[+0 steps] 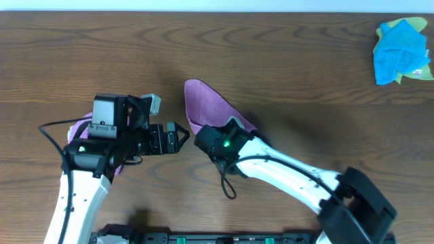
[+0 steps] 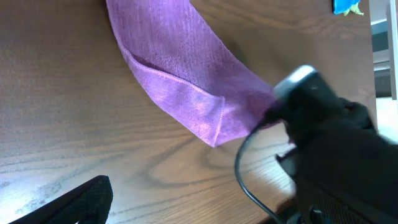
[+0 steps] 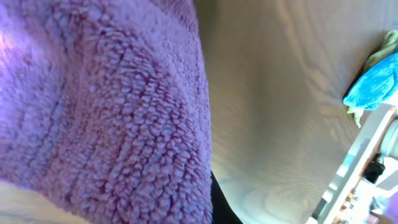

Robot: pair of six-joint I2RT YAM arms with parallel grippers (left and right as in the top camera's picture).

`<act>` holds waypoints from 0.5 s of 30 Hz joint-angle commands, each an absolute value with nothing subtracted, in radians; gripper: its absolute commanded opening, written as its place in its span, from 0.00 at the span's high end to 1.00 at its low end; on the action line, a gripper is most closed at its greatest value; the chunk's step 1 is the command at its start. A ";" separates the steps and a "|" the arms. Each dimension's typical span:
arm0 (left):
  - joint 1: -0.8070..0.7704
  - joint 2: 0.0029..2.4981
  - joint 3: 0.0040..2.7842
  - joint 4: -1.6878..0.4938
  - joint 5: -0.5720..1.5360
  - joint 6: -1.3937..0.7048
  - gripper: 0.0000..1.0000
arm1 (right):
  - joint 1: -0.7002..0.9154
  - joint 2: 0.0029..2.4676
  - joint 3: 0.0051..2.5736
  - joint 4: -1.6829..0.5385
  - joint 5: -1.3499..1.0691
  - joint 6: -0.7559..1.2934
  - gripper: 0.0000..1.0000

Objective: Fold the cloth

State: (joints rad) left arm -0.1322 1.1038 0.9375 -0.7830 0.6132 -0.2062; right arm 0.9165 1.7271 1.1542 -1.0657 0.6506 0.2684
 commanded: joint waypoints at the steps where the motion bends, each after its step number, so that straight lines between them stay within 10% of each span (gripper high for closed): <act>1: -0.134 1.132 0.959 -0.781 0.543 -0.271 0.05 | 0.910 1.671 1.183 -1.068 0.683 0.313 0.99; 15: -0.132 1.252 0.959 -0.655 0.558 -0.696 0.05 | 0.910 1.591 1.184 -1.066 0.678 0.427 0.99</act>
State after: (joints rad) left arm -0.1322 1.2198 0.9375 -0.6624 0.5461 -0.6022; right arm 0.9165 1.6161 1.1652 -1.0657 0.6556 0.3729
